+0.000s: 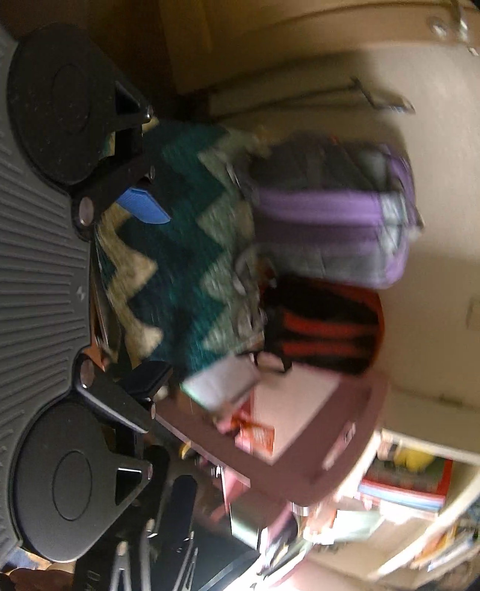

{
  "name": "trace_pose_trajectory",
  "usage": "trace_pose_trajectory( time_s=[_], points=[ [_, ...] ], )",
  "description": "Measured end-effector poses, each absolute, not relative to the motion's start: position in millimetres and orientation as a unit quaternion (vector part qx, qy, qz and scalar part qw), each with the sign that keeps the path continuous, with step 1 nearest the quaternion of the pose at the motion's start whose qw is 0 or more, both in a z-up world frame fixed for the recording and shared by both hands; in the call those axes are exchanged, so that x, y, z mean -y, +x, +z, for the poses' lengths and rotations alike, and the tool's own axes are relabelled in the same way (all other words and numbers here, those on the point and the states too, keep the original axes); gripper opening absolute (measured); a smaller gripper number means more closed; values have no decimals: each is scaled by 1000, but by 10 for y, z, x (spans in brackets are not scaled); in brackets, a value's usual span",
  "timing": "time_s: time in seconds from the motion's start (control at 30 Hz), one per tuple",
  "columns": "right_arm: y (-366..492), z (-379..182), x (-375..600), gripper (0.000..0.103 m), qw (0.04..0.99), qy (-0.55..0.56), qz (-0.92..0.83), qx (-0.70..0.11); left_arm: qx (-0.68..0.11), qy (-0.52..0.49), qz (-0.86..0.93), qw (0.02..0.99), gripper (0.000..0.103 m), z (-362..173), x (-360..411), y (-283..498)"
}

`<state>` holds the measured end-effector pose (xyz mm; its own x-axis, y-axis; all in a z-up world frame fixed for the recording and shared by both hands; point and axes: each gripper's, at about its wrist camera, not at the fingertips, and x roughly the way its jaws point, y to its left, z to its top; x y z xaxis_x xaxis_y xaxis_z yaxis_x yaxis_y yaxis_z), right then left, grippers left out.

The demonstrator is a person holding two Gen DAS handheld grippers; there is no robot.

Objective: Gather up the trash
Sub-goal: 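Swing both tools back and lower them under the quilted chair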

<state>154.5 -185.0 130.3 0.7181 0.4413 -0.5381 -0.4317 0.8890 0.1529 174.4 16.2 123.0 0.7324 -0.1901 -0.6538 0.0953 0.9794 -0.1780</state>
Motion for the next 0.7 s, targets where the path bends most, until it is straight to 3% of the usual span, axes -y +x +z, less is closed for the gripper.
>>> trace_pose_trajectory(
  time_s=[0.17,0.3,0.7],
  points=[
    [1779,857,1297,58,902,-10,277,-330,-367,-84,-37,925,85,778,-806,1870],
    [1964,445,910,58,881,-28,301,-363,-363,-102,11,926,103,328,-1320,2000],
    [2389,-1158,-156,58,804,-105,371,-453,-424,-132,124,887,103,-1443,-2615,2457]
  ],
)
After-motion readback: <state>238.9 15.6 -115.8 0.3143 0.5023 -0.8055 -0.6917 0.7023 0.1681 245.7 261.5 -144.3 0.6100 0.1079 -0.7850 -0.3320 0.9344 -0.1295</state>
